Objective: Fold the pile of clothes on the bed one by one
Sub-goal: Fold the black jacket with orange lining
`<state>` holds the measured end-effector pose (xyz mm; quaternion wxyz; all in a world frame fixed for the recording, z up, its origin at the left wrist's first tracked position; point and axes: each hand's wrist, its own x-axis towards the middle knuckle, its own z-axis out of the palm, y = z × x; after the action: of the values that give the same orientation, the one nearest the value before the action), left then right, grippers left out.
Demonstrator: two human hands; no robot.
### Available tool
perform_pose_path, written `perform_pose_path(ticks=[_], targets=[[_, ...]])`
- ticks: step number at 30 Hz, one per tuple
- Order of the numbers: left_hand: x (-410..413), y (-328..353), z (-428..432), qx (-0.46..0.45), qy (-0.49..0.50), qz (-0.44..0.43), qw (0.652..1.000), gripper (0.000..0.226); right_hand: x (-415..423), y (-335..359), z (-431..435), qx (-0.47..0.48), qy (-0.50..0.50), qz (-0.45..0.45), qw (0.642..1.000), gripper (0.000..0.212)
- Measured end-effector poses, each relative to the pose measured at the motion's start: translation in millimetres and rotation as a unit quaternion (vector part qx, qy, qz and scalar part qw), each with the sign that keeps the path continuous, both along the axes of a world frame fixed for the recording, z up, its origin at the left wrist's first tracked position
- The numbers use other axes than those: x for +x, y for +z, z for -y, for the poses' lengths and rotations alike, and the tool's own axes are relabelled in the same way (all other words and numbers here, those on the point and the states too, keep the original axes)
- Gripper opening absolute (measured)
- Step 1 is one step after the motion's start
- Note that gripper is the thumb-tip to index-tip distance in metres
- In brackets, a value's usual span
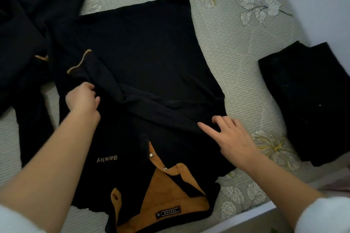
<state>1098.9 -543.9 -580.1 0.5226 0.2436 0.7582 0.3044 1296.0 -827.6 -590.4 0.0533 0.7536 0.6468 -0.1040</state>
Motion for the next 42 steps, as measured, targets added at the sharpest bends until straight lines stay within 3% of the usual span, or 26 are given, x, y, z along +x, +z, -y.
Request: perform_pose_path(ticks=[2,4,6,9,11,13,15,17,18,20,22,24,28,32,34,36,37,38,39,40,41,42], targets=[[2.8,-2.2,5.6,0.044,0.031,-0.019,0.998,0.018,-0.9,0.7,-0.6,-0.019,0.035,0.026,0.999,0.093],[9.5,-7.9,7.0,0.097,-0.007,-0.058,0.994,0.017,-1.7,0.9,-1.2,-0.032,0.063,0.048,0.996,0.096],[19.4,-12.2,5.4,0.123,-0.124,-0.162,0.971,0.047,-2.3,0.5,-2.8,-0.042,0.076,0.055,0.995,0.099],[33.7,-17.2,-4.2,0.096,-0.297,-0.292,0.904,0.082,-2.1,-2.5,-6.4,-0.055,0.092,0.054,0.993,0.100],[36.7,-21.0,-14.4,0.053,-0.334,-0.357,0.871,0.073,-0.8,-4.6,-8.8,-0.052,0.096,0.047,0.993,0.100],[34.3,-21.8,-20.7,0.061,-0.325,-0.375,0.866,0.044,0.2,-6.4,-9.9,-0.046,0.099,0.043,0.993,0.099],[32.7,-18.7,-24.2,0.127,-0.267,-0.282,0.913,0.027,2.3,-7.4,-10.0,-0.026,0.100,0.040,0.994,0.098],[32.6,-5.9,-29.0,0.183,-0.181,-0.070,0.964,0.022,5.1,-9.3,-7.1,0.005,0.101,0.036,0.994,0.095],[32.5,0.7,-34.7,0.187,-0.120,0.067,0.973,0.021,6.2,-9.6,-4.5,0.018,0.105,0.033,0.994,0.091],[26.4,5.6,-48.9,0.143,0.000,0.323,0.935,0.025,7.7,-9.6,0.9,0.038,0.114,0.030,0.992,0.084],[15.3,2.8,-54.1,0.076,0.042,0.406,0.910,0.033,8.2,-9.7,4.6,0.047,0.125,0.027,0.991,0.085],[4.5,-4.7,-42.2,0.028,0.021,0.379,0.925,0.033,6.6,-9.5,6.1,0.042,0.145,0.019,0.988,0.083],[-10.9,-17.6,-26.9,-0.022,0.000,0.332,0.943,0.027,-2.1,-1.6,0.1,0.021,0.133,-0.064,0.989,0.051],[-10.9,-22.6,-34.5,-0.050,0.016,0.262,0.964,0.043,-9.6,9.2,-34.4,0.081,-0.086,-0.196,0.974,0.042],[-11.2,-25.5,-35.1,-0.039,0.036,0.200,0.978,0.044,-5.8,7.6,-54.8,0.048,-0.210,-0.220,0.951,0.043],[-11.6,-25.3,-29.6,0.008,0.022,0.090,0.996,0.045,5.9,2.0,-68.3,-0.036,-0.281,-0.196,0.939,0.041],[-11.6,-22.3,-22.4,0.047,-0.022,-0.016,0.999,0.051,12.6,0.2,-71.7,-0.068,-0.297,-0.188,0.934,0.036],[-11.2,-18.7,-11.2,0.103,-0.100,-0.147,0.979,0.058,19.6,-1.1,-73.3,-0.083,-0.310,-0.188,0.928,0.031],[-8.7,-14.0,6.6,0.184,-0.189,-0.249,0.932,0.059,26.2,-2.0,-73.1,-0.086,-0.320,-0.194,0.923,0.027],[-5.0,-9.9,29.6,0.273,-0.278,-0.289,0.874,0.052,32.0,-2.9,-72.1,-0.085,-0.328,-0.209,0.917,0.024],[0.4,-6.6,57.2,0.330,-0.366,-0.274,0.826,0.040,37.3,-3.8,-70.6,-0.081,-0.335,-0.233,0.909,0.020],[7.3,-4.2,87.2,0.330,-0.450,-0.221,0.800,0.027,42.0,-4.4,-69.1,-0.075,-0.345,-0.264,0.897,0.015]])
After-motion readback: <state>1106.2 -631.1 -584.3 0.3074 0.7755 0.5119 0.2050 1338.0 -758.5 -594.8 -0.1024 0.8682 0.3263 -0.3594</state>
